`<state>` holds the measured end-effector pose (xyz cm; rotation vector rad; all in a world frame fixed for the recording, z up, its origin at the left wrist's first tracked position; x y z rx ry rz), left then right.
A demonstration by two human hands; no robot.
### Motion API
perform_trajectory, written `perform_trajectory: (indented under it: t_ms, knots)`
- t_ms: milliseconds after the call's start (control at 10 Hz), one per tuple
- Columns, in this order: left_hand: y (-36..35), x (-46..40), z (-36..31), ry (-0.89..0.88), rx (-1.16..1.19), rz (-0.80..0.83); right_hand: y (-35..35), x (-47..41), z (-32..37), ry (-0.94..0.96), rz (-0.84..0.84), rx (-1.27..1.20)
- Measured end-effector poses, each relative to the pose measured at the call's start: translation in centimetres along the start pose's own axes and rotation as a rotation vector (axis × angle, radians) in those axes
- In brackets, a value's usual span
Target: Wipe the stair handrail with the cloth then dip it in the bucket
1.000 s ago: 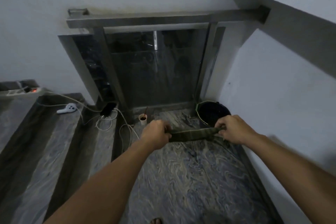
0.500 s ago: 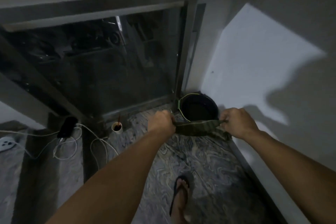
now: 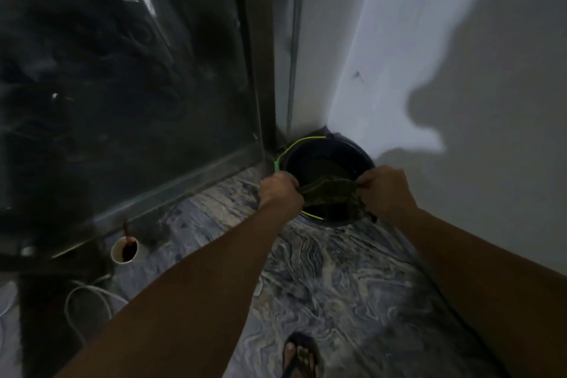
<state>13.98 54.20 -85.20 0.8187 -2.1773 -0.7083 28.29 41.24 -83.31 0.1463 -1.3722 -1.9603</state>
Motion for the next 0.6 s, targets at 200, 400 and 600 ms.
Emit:
perform_trajectory:
  t_ms: [200, 400, 600]
  knots:
    - [-5.7, -7.3, 0.4, 0.044, 0.272, 0.01, -4.7, -6.9, -3.7, -0.204, 0.097, -0.126]
    - [-6.3, -7.9, 0.4, 0.014, 0.298, 0.104, -5.5, -7.8, -5.0, -0.216, 0.136, -0.143]
    - [-3.6, -5.6, 2.0, 0.103, 0.237, 0.149, -4.4, -4.7, -5.9, -0.305, 0.172, -0.205]
Point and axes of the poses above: each hand's wrist, its own x-axis away from the middle knuckle, its own y-axis out of the back of the hand, z = x × y, the point moved 2 cm from there along -x, towards the middle knuckle, and after that the axes turned 5 degrees about -y, right-handed, at the moved point
